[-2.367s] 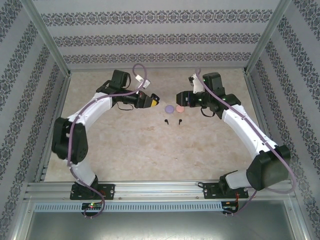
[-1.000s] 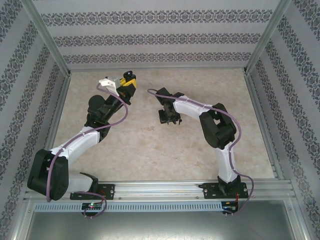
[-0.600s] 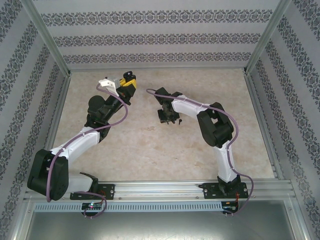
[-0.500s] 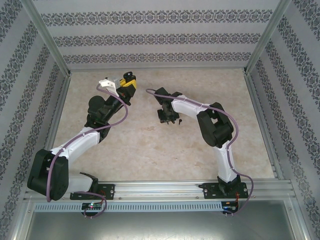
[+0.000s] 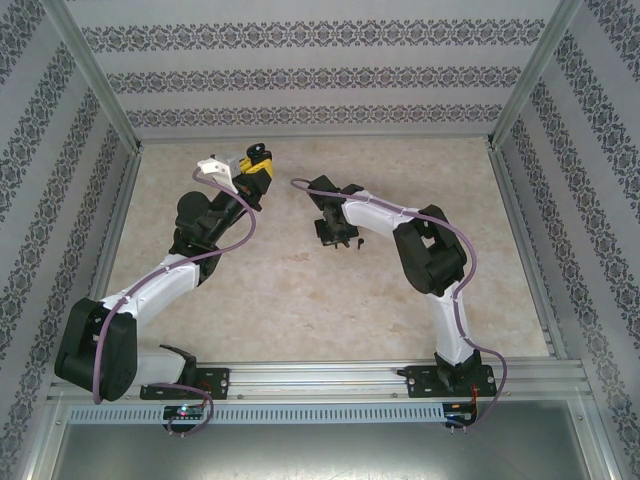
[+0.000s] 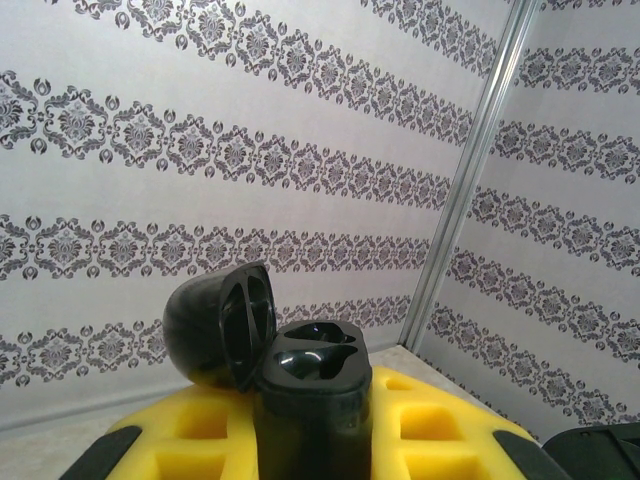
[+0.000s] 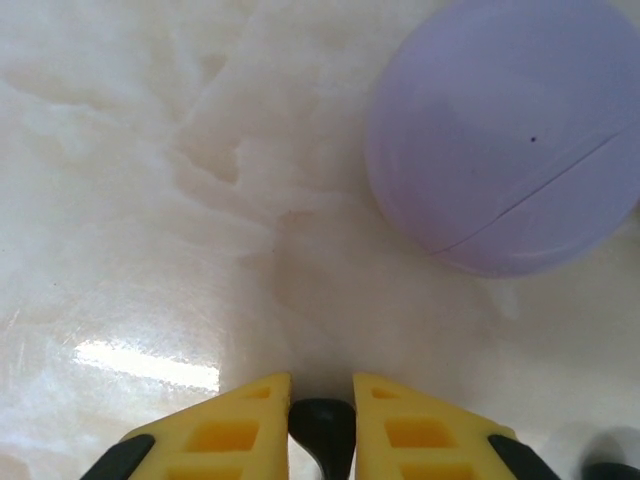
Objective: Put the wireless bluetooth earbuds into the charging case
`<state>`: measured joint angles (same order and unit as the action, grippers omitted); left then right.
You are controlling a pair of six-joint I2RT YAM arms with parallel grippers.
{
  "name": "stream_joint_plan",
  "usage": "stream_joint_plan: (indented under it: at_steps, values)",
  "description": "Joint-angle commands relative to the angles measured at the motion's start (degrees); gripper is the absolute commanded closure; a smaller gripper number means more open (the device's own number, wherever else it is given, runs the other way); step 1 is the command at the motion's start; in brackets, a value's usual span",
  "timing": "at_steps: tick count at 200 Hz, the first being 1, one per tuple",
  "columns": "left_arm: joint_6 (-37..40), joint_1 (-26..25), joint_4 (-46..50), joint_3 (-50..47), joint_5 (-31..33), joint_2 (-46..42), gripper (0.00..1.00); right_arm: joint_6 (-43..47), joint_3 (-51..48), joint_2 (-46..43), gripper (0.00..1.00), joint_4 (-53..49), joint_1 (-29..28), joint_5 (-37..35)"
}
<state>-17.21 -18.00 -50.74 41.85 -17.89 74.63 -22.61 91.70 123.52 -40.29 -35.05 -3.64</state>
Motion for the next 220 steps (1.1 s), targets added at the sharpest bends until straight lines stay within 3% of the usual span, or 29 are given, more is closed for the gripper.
stream_joint_plan:
  at_steps: [1, 87, 162, 220]
  values:
    - [-1.2, -0.4, -3.6, -0.4, 0.1, -0.6, 1.00, -0.5, -1.3, -2.0, 0.82, -0.4, -0.8, 0.2]
    - [2.3, -0.4, -2.4, -0.4, -5.6, -1.0, 1.00, -0.7, -3.9, -20.6, 0.83, 0.7, 2.3, 0.0]
    - [11.6, -1.7, -7.3, -0.1, -19.7, 1.7, 1.00, 2.0, -1.4, -37.2, 0.82, 5.1, 6.9, 3.7]
    - [23.4, -8.0, -3.6, 3.3, -17.2, 5.2, 1.00, 4.4, -6.5, -47.9, 0.81, 17.9, 6.6, 12.0]
